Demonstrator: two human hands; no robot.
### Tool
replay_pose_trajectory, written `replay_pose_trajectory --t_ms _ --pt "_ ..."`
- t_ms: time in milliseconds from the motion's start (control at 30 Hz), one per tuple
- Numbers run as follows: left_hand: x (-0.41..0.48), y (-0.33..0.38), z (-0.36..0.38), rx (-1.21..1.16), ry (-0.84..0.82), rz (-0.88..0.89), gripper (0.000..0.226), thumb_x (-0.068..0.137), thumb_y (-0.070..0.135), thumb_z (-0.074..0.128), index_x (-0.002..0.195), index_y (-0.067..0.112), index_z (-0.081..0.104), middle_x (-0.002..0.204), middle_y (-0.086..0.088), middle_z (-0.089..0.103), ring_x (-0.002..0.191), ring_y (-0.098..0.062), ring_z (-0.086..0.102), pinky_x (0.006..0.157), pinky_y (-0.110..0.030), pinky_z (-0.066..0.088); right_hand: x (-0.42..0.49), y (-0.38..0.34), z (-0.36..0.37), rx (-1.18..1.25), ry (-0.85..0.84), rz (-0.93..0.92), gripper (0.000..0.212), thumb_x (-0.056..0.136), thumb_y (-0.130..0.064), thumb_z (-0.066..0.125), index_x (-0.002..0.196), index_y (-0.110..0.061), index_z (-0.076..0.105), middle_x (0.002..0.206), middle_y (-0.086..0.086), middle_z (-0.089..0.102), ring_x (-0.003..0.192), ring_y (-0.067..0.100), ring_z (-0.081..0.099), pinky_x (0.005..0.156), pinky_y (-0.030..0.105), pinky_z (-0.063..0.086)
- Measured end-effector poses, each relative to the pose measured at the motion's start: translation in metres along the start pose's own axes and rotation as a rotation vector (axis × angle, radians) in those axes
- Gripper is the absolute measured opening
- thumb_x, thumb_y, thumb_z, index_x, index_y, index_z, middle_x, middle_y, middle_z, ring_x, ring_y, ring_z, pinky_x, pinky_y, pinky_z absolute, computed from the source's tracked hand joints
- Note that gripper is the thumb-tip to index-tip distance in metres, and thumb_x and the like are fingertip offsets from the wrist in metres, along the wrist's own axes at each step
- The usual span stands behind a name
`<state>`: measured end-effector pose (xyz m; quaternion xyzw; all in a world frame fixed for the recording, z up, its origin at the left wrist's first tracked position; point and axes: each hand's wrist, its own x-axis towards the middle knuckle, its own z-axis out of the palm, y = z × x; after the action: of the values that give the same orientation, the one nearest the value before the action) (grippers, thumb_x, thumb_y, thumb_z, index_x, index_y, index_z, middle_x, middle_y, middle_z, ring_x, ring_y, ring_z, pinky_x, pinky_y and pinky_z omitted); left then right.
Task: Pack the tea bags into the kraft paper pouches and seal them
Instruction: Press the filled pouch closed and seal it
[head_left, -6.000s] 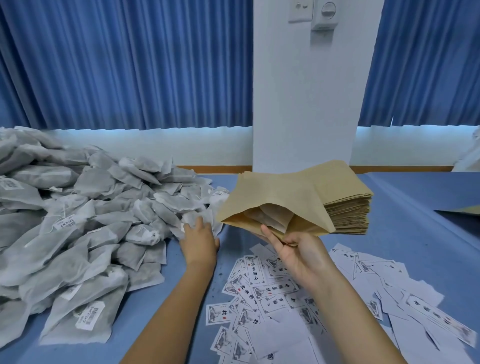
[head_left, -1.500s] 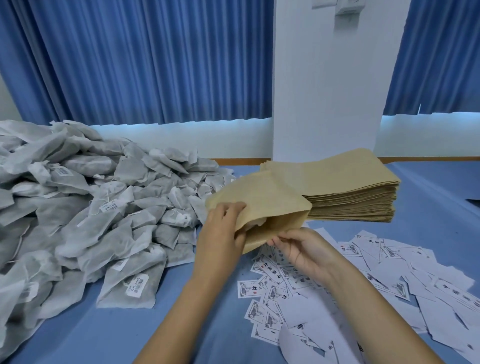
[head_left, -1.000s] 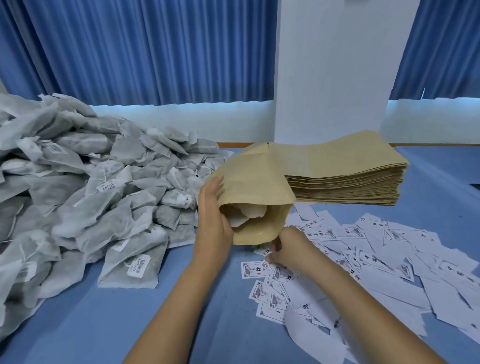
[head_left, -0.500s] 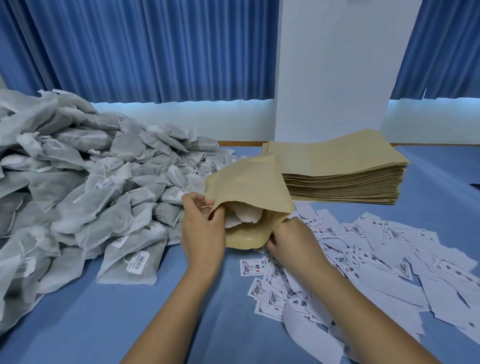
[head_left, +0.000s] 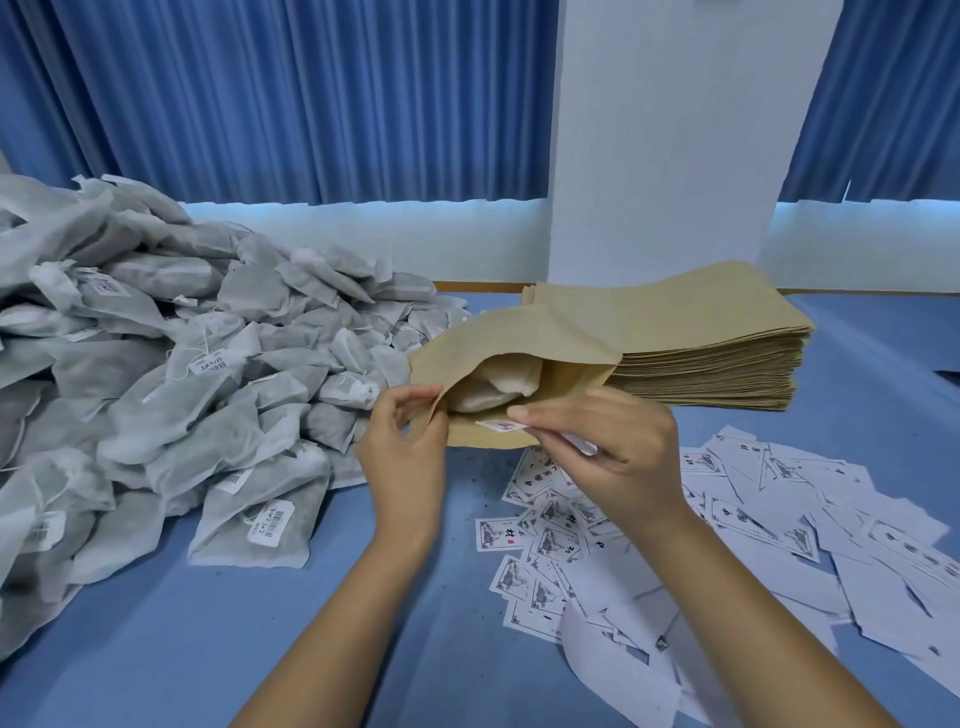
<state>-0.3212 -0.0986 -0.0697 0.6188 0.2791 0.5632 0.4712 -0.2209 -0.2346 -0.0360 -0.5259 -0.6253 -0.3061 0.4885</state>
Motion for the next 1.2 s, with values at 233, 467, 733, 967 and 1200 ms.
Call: replay_pose_trajectory --t_ms 233,467,733,967,1200 --pt "-0.008 0.000 0.001 0.189 -0.082 0.263 0.018 0.072 -0.002 0.073 0.072 0.014 0.064 0.075 0.005 0.062 0.075 -0.002 0.057 0.067 -0.007 0.038 -0.013 0.008 0.015 -0.337 -0.016 0.039 0.017 0.088 0.000 0.059 0.091 -0.003 0.076 0.081 0.010 0.063 0.069 0.020 0.058 0.058 0.020 0.043" --pt "-0.014 -0.001 0.003 0.183 -0.158 0.390 0.012 0.069 0.001 0.073 0.067 0.009 0.064 0.068 0.006 0.059 0.068 -0.003 0.055 0.063 -0.008 0.037 -0.016 0.005 0.032 -0.447 -0.202 0.360 0.003 0.073 -0.001 0.070 0.076 -0.001 0.071 0.075 0.017 0.064 0.061 0.035 0.061 0.050 0.035 0.050" --pt "-0.016 -0.001 0.006 0.205 -0.156 0.400 0.007 0.069 0.006 0.071 0.066 0.010 0.065 0.066 0.010 0.060 0.064 0.001 0.056 0.059 -0.007 0.039 -0.017 0.010 0.032 -0.407 -0.438 0.510 0.021 0.095 -0.023 0.044 0.105 -0.015 0.060 0.106 0.007 0.062 0.098 0.029 0.056 0.075 0.035 0.039" --pt "-0.009 -0.002 0.002 0.148 -0.026 0.278 0.023 0.073 -0.001 0.075 0.066 0.018 0.063 0.064 0.009 0.060 0.060 -0.001 0.053 0.059 -0.007 0.038 -0.015 0.000 0.018 -0.338 -0.260 0.117 0.021 0.072 -0.012 0.046 0.068 -0.013 0.066 0.072 -0.002 0.065 0.053 0.020 0.052 0.051 0.029 0.041" --pt "-0.011 -0.005 0.003 0.169 -0.203 0.420 0.017 0.071 0.002 0.075 0.065 0.011 0.063 0.064 0.010 0.059 0.058 -0.004 0.055 0.052 -0.020 0.046 -0.009 0.008 0.039 -0.396 -0.487 0.329 0.044 0.091 -0.031 0.023 0.092 -0.011 0.062 0.093 0.010 0.065 0.085 0.026 0.057 0.068 0.029 0.030"
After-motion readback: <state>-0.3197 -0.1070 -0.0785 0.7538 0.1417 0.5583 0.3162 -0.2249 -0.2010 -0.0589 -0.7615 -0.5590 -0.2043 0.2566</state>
